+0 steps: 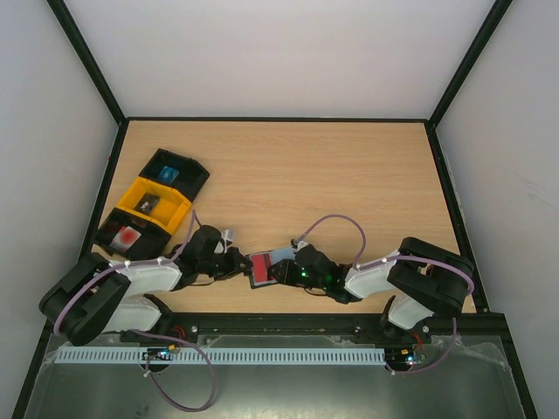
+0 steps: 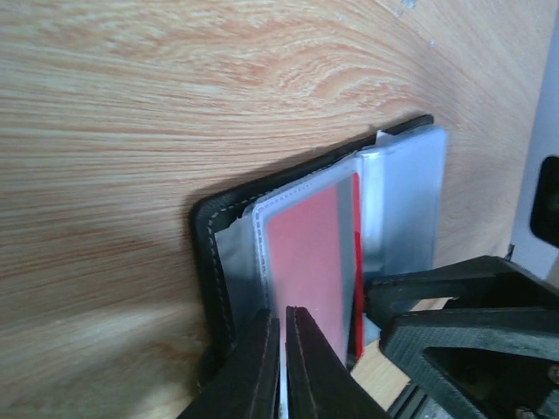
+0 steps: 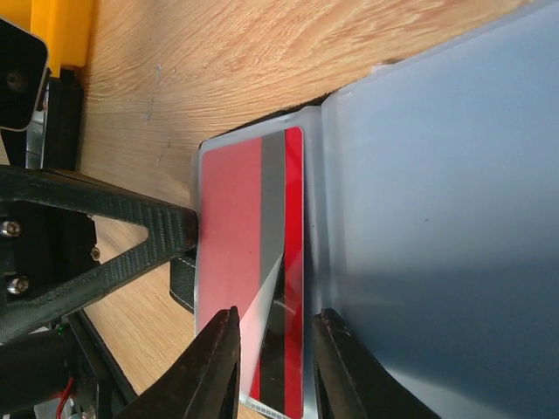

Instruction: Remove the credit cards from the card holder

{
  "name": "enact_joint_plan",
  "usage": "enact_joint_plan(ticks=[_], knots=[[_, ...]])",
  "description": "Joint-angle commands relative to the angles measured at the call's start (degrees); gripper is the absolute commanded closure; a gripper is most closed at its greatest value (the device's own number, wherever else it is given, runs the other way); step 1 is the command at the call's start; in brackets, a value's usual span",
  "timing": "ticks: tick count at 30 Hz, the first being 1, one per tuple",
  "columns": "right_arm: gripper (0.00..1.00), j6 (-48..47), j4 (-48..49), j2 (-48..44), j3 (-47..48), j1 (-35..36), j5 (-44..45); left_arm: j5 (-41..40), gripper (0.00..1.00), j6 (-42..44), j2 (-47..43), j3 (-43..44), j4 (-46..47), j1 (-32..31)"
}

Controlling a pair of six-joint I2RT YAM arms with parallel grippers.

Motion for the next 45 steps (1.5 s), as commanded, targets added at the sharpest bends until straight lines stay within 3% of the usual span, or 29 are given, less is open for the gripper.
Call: enact_joint_plan(ticks=[1,13,21,45], knots=[[0.75,-0.15,0.19,0.96,1.12,0.13,3.57,-1.15,0.97,1.77,1.95,0.07,0.13,-0.27],[0.81,1.46,5.49,4.19,1.81,0.15,1.70,-3.25,0.97,3.35,1.96,-0.05,-2.41,-0.27],[0.98,2.18,7.40,3.42,0.73,0.19,1.77,-3.30,0.97,3.90,1.96,-0.26,-2.21,-0.28],[0.98,1.03,0.62,-5.82,-2.74,0.07,8.47,-4.19,0.97,3.54,4.95,-0.59,0.90,-0.28]])
